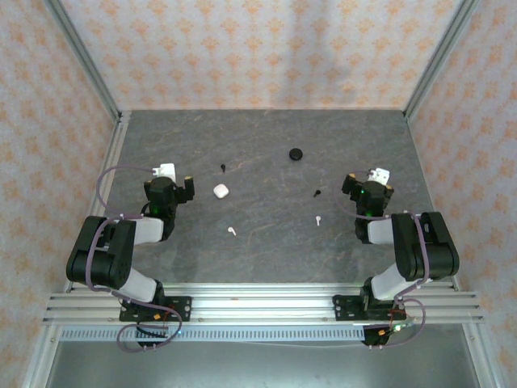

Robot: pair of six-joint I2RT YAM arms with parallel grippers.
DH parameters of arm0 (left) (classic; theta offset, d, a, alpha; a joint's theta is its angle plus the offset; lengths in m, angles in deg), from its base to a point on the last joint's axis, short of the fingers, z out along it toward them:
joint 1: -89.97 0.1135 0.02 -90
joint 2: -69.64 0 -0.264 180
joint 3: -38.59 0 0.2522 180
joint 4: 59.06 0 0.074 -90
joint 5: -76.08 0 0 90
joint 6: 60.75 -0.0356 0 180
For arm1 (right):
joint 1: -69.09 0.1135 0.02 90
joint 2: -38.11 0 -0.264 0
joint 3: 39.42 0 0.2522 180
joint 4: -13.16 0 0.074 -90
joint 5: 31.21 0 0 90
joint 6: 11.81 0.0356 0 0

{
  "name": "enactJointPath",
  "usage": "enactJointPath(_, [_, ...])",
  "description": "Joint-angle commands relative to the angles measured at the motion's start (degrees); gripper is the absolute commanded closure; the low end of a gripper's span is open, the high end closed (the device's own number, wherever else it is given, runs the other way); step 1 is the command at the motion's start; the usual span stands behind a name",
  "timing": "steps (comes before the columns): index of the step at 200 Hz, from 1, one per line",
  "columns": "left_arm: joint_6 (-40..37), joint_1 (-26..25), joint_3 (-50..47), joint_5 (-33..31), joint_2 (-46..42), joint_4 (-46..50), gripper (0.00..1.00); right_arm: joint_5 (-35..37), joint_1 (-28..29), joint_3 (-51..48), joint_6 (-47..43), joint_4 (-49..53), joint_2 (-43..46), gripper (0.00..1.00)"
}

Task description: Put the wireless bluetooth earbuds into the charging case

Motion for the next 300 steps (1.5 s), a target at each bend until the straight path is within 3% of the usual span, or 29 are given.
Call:
enactJointPath(1, [-0.31, 0.32, 0.15, -0.58, -0.46, -1.59, 0.00, -0.38, 0.31, 1.13, -0.61, 0.03, -0.22, 0.01])
enactJointPath(142, [-0.22, 0.32, 0.20, -0.58, -0.58, -1.66, 0.00, 0.07, 0.32, -0.99, -0.22, -3.63, 0.48, 0.01])
enactJointPath(176, [2.05, 0.70, 6.57, -3.65, -4.53, 13.02, 0.00, -3.03, 0.34, -1.69, -1.58, -1.53, 4.69, 0.01])
enactJointPath(196, [2.06, 0.83, 9.53, -3.12, -7.39, 20.13, 0.00, -3.01, 0.38, 1.06, -1.71, 8.33, 10.29, 0.01])
enactJointPath(214, [1.43, 0.82, 13.63, -2.00, -9.30, 28.91, 0.00, -2.17, 0.50, 8.23, 2.53, 25.59, 14.81, 0.00])
enactJointPath(228, [1.61, 0.79, 18.58, -0.15, -9.26, 37.46, 0.00, -1.85, 0.78, 16.30, 8.34, 39.46, 14.67, 0.07])
enactJointPath(265, [11.23, 0.53, 29.80, 4.60, -4.28, 57.01, 0.00, -1.28, 6.58, 37.75, 12.90, 65.68, 0.28, 0.10])
enactJointPath(300, [17.39, -3.33, 36.51, 6.60, 0.46, 69.91, 0.07, -4.30, 13.57, 50.56, 18.86, 74.24, -9.91, 0.10])
